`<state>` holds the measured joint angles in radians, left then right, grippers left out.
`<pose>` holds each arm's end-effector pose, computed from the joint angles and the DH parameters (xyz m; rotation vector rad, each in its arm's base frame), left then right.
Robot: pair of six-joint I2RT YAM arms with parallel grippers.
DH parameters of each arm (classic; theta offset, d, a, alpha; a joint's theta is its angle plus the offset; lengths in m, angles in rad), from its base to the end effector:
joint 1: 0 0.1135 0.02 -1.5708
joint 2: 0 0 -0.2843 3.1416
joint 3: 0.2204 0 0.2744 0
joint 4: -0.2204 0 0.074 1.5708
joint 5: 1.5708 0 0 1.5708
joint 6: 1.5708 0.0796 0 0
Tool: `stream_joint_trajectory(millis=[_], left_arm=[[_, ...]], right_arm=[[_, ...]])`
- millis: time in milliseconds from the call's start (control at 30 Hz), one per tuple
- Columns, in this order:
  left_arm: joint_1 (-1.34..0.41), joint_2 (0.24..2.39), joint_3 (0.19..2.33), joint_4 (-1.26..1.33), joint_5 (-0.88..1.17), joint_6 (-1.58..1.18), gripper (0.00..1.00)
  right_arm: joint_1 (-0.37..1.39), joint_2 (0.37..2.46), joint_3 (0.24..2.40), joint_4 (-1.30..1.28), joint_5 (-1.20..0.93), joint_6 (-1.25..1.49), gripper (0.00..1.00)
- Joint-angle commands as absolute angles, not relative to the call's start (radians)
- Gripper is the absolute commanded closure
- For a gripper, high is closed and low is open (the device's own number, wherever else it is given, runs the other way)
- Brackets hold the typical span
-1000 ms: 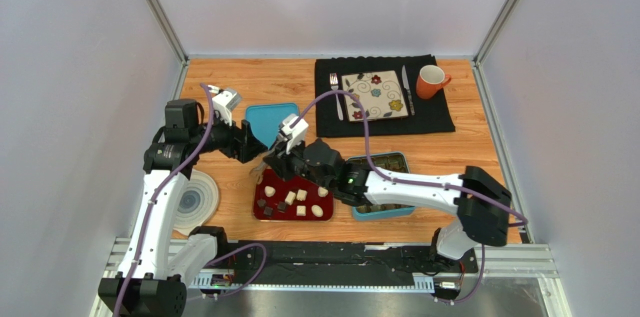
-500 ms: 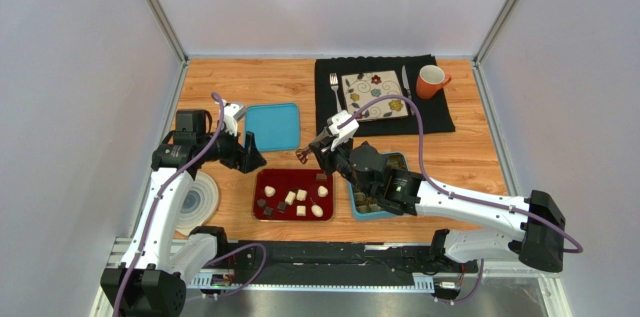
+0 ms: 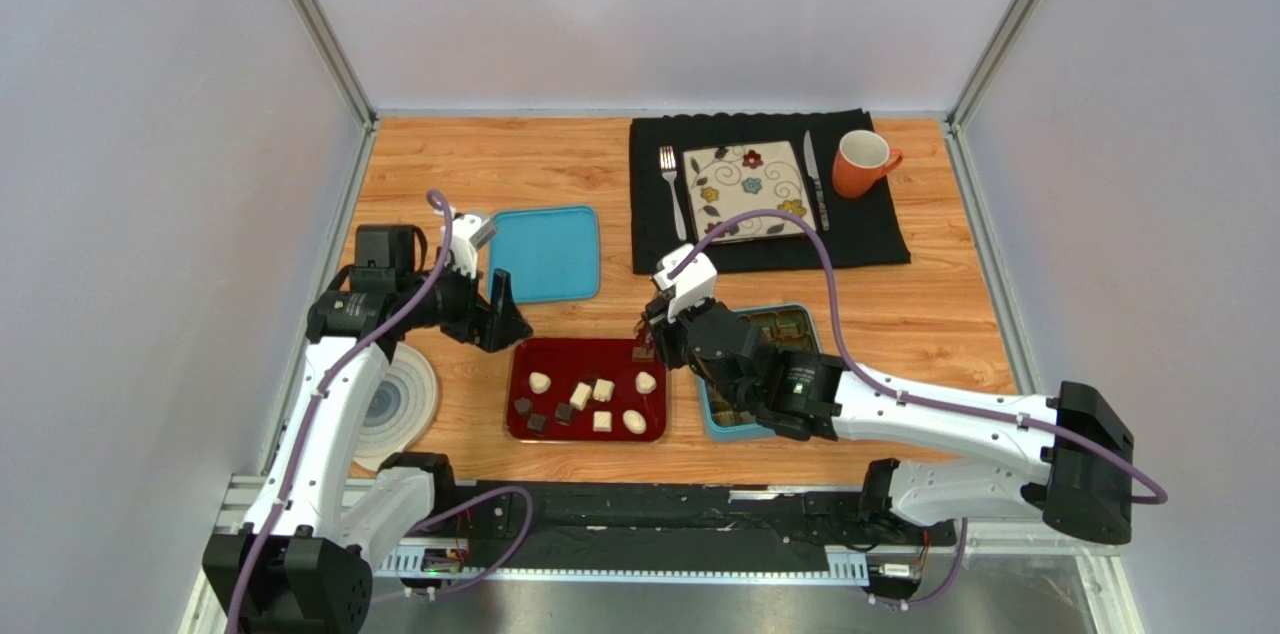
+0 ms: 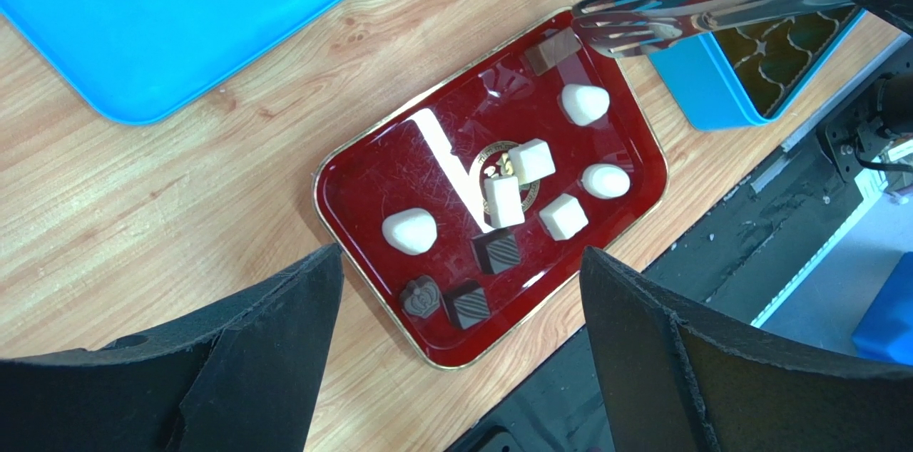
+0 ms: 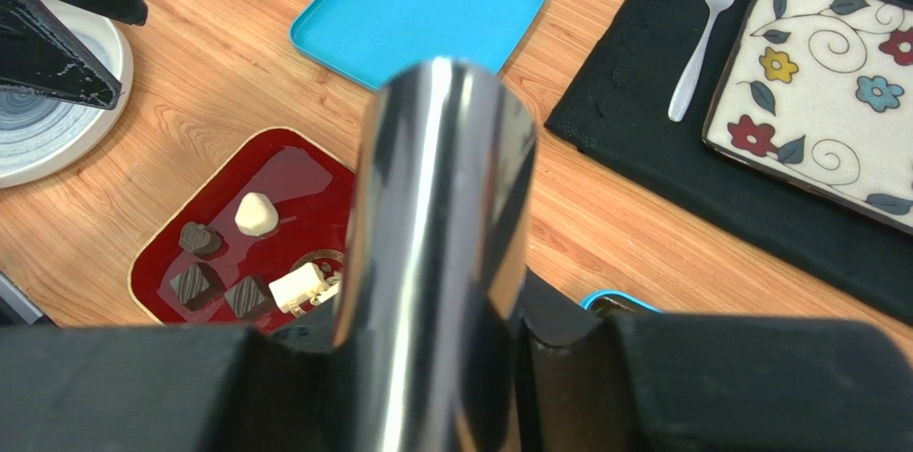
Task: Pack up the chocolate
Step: Pick up the fake chocolate from the plate.
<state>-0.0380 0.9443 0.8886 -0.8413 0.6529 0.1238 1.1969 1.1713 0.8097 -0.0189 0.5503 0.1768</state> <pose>0.2076 -0.0563 0.2816 0.4663 2.3128 -0.7573 0.1530 0.2760 0.2841 -0.6038 1.8147 0.3964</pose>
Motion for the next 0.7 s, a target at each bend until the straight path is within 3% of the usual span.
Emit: stream_joint_trajectory(millis=[0, 667], left_arm=[[-0.04, 0.925, 0.884, -0.841, 0.663, 0.153, 0.11], [-0.04, 0.913, 0.89, -0.851, 0.66, 0.172, 0.11]], right_arm=[[1.204, 1.177, 0.818, 0.005, 0.591, 0.199, 0.68], [1.262, 1.184, 0.762, 0.02, 0.601, 0.279, 0.64]])
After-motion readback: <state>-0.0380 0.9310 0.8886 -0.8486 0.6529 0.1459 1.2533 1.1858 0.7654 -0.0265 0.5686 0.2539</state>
